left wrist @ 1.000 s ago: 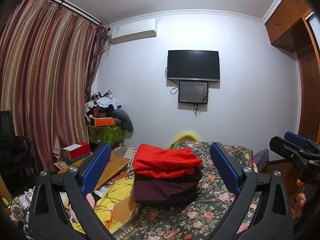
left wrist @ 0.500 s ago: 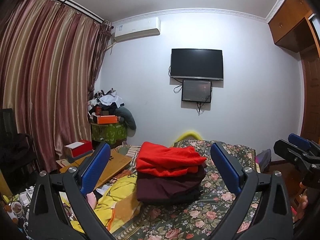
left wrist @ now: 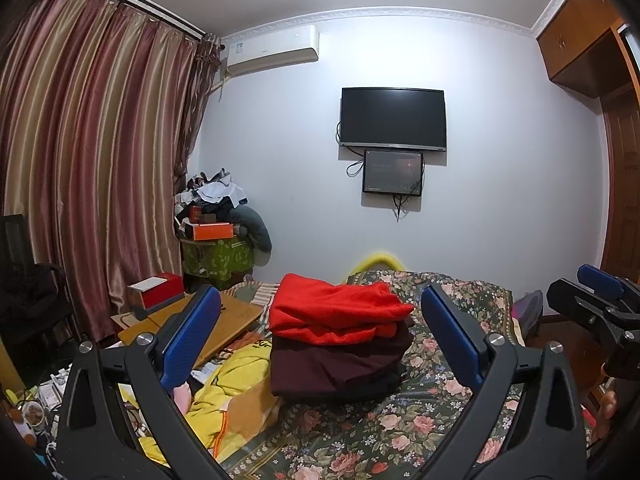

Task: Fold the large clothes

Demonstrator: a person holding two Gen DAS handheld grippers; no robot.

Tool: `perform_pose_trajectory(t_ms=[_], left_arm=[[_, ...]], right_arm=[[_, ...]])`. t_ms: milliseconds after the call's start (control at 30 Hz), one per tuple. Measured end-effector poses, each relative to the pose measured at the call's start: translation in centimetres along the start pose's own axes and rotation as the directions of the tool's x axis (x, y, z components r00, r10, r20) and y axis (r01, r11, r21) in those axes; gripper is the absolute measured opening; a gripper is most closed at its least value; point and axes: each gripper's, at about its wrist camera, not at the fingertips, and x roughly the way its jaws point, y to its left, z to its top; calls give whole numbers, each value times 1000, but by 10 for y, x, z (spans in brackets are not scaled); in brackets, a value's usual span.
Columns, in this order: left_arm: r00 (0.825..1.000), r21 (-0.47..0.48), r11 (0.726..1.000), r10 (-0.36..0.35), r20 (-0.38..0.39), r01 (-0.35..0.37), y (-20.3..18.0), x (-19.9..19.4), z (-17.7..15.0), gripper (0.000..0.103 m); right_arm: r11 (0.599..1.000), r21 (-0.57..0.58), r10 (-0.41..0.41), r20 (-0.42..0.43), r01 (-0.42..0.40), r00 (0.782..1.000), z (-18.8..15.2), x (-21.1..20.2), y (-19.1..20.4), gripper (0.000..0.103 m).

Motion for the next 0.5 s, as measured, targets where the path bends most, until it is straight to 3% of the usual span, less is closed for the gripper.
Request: perform_pose_trajectory(t_ms=[500], left_arm=[[1000,-3,1000,1,6,-1,-1,1,1,101]], right_arm=[[1000,1,1,-1,-1,1000,-1,0,-1,102]])
